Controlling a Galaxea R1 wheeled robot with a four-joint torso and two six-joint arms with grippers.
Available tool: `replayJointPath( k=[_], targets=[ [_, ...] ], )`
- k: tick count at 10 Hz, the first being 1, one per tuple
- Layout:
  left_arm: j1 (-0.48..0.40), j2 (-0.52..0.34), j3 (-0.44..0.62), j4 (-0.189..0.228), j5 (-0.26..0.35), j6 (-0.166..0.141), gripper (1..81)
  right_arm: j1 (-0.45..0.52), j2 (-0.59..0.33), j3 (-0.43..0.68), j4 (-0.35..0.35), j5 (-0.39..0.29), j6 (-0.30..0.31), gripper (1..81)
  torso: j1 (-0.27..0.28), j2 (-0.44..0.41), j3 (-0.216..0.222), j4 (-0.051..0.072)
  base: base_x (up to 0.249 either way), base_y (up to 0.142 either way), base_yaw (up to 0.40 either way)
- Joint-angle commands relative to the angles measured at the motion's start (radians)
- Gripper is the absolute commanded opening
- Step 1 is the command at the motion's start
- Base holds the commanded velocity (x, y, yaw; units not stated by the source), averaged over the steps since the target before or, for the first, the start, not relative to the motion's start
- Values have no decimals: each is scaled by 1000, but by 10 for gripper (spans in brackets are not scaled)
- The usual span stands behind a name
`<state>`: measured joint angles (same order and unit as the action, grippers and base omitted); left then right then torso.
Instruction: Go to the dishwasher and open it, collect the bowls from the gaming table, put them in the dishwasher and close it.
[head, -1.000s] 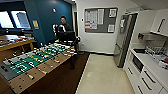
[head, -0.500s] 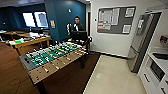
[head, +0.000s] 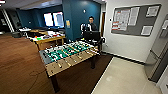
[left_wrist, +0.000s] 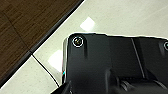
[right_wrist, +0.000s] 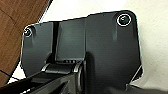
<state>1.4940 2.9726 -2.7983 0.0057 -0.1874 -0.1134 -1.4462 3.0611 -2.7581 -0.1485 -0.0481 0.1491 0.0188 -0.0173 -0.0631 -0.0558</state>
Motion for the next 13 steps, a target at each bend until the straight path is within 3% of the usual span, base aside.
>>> replayJointPath(
  k=[1,13],
  targets=[
    [-44,-12,-10,-3,43,-5,811,43,4,5,10,-50,-3,811,0,0,0,0,0,0,361],
    [-42,-10,-10,-3,43,-6,811,48,6,3,9,-50,-5,811,0,0,0,0,0,0,346]
  ],
)
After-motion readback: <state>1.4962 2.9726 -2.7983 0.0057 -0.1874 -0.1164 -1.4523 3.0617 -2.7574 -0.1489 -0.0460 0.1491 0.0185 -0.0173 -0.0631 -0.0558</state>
